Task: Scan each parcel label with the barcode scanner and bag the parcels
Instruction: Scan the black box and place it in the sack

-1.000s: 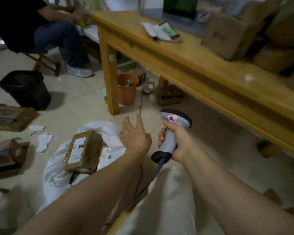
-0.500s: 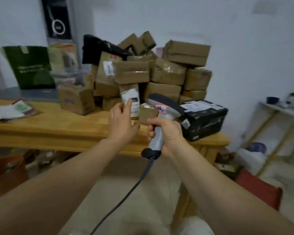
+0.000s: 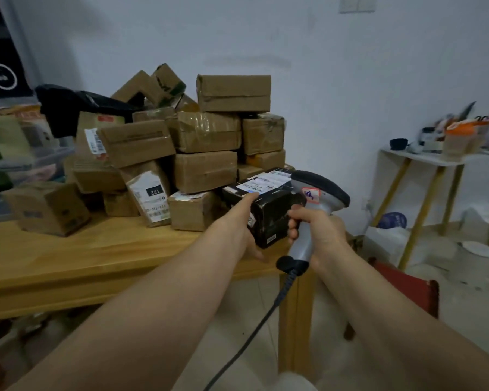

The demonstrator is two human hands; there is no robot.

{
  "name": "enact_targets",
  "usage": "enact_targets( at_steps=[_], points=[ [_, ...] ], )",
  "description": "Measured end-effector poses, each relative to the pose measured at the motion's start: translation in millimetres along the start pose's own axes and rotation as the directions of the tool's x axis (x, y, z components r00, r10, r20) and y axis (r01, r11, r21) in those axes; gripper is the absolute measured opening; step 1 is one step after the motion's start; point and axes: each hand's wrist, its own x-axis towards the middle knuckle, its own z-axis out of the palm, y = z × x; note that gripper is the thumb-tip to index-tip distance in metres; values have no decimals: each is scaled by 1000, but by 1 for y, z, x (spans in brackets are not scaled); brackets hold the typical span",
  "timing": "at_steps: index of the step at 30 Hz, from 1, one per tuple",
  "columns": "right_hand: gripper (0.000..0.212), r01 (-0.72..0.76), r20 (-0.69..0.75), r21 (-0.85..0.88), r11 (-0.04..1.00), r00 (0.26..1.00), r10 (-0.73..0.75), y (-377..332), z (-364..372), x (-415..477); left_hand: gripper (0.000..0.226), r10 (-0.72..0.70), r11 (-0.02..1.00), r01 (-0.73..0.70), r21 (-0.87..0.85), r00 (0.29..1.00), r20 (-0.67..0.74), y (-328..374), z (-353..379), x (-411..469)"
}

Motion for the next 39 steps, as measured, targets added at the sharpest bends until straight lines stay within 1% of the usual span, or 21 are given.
enact_targets(
  at_steps=[3,5,7,10,12,14,16,18,20,22,24,26,28,30,33,34,36,37,39],
  points=[
    [16,-9,19,10,1000,1000,9,3,-5,4,59,20,998,-23,-64,999,-48,-1,6,3],
    [13,-12,37,-3,1000,999,12,5,-6,1,55,48,996,-50,-77,998,-31,-3,8,-3],
    [14,-6,51,-32,999,999,7,5,-7,-4,54,106,994,-107,-33,994,-18,-6,6,-13],
    [17,21,87,-84,996,996,-13,4,-9,-14,55,250,965,-248,80,968,-22,-1,-7,-33],
    [16,53,139,-123,991,990,-35,5,-6,-25,59,362,920,-348,183,931,-50,11,-22,-49],
    [14,109,210,-180,978,975,-70,8,4,-39,63,469,856,-426,293,878,-93,28,-42,-66],
    [12,178,291,-238,955,951,-105,14,19,-53,62,572,772,-487,407,813,-112,46,-60,-91],
    [13,232,354,-271,934,926,-128,20,35,-65,59,665,668,-517,535,737,-119,64,-80,-114],
    [13,267,404,-288,920,904,-136,25,50,-75,57,705,602,-504,619,699,-118,79,-99,-136],
    [11,298,436,-311,902,889,-143,31,62,-84,58,711,571,-470,674,692,-120,91,-118,-159],
    [12,320,458,-321,891,876,-150,37,70,-92,70,705,531,-409,742,699,-119,100,-136,-179],
    [14,356,493,-344,869,856,-155,44,76,-101,76,702,486,-357,798,703,-114,105,-153,-196],
    [14,368,523,-356,859,840,-144,50,81,-109,84,692,458,-290,840,710,-133,106,-167,-209],
    [14,366,543,-347,863,829,-133,57,87,-116,84,679,438,-234,868,719,-149,105,-180,-219],
    [15,393,589,-339,855,797,-134,64,95,-125,87,674,439,-186,879,715,-185,102,-197,-228],
    [15,401,605,-337,852,785,-130,67,98,-128,81,674,447,-180,876,712,-197,100,-202,-230],
    [16,405,625,-338,849,772,-119,70,103,-132,61,681,457,-171,873,698,-220,98,-213,-233],
    [15,403,629,-343,848,770,-111,72,106,-132,57,687,461,-166,872,689,-232,97,-219,-234],
    [12,403,633,-355,844,768,-100,76,110,-133,58,690,469,-159,869,680,-248,96,-229,-238]
  ],
)
